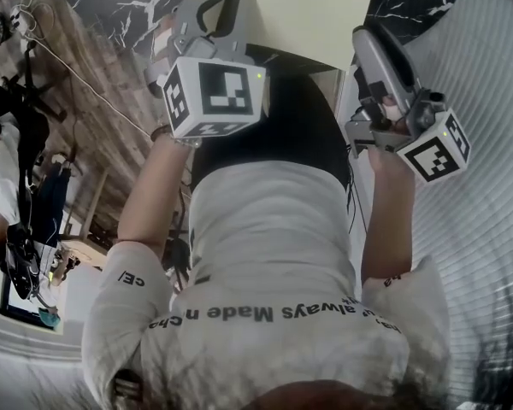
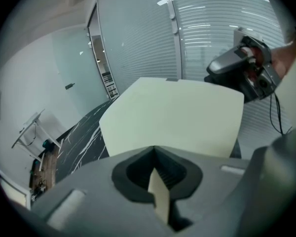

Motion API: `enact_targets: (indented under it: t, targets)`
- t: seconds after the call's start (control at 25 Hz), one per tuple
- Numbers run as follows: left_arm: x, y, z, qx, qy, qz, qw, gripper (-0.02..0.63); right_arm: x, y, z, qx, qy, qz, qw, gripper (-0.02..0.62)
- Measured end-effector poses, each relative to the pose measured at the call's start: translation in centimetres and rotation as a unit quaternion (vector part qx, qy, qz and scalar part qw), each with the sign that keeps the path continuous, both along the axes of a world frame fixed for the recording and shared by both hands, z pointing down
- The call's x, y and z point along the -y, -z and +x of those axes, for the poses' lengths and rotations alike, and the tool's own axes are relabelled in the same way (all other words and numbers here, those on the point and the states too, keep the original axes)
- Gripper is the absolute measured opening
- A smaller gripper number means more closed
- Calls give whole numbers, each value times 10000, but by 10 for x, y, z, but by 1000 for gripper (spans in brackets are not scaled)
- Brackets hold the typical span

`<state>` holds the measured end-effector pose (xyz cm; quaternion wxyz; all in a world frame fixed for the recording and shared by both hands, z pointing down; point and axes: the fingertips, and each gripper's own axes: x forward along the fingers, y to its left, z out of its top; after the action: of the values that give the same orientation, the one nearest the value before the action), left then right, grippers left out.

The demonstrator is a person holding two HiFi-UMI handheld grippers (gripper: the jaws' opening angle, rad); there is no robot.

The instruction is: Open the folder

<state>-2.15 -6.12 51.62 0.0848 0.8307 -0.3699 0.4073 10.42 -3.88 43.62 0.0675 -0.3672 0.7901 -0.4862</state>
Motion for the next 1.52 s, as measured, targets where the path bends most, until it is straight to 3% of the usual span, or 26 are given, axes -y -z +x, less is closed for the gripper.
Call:
enact_targets:
  t: [0.52, 0.72, 1.12, 1.52]
  targets:
    - [-5, 39, -12, -50, 71, -186, 9998, 2, -1, 40, -21, 203, 389, 211, 9988, 109]
    - [-13, 64, -19, -326, 236, -192, 9990, 3, -1, 54, -35, 129, 580, 383, 9975, 92]
    - [-21, 131, -41, -692, 588, 27, 9959, 2, 3, 87, -81, 366, 1091, 664, 9911, 80]
    - [-35, 188, -70, -756, 754, 277, 9939, 3, 12, 116, -147, 530, 1804, 939, 9777, 84]
